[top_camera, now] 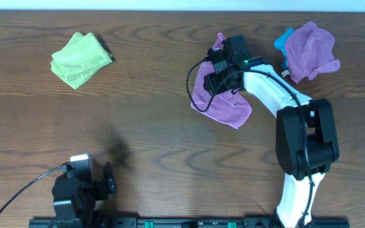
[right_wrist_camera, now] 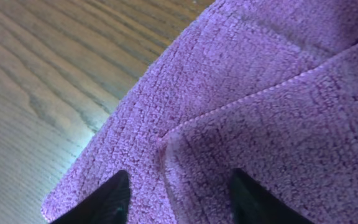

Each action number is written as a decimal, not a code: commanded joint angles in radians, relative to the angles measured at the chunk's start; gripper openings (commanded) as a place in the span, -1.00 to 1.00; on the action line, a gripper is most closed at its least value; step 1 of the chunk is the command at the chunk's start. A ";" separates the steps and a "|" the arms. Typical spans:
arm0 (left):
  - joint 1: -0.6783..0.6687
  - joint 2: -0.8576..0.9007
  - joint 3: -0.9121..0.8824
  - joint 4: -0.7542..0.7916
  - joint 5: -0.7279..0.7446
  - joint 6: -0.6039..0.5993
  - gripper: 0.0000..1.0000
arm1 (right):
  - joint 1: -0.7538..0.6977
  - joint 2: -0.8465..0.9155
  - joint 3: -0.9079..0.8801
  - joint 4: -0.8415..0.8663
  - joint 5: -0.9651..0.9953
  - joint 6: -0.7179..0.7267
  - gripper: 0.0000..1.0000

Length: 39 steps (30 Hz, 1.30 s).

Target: Fold the cloth

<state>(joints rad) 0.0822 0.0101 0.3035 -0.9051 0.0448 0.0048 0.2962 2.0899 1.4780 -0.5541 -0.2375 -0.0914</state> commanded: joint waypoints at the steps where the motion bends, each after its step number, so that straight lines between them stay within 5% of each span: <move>1: -0.004 -0.006 -0.021 -0.048 -0.034 0.026 0.91 | 0.006 0.024 0.008 0.010 0.029 -0.011 -0.07; 14: -0.004 -0.006 -0.021 -0.048 -0.034 0.026 0.91 | 0.006 0.039 0.008 0.017 0.050 -0.012 -0.14; 22: -0.004 -0.006 -0.020 -0.048 -0.034 0.026 0.91 | 0.006 0.039 0.008 0.024 0.058 -0.011 -0.97; 39: -0.004 -0.006 -0.021 -0.048 -0.034 0.026 0.91 | -0.022 -0.146 0.074 -0.074 0.340 0.013 -0.98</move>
<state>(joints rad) 0.0822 0.0101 0.3035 -0.9051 0.0448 0.0048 0.2916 2.0026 1.5261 -0.6189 0.0021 -0.0906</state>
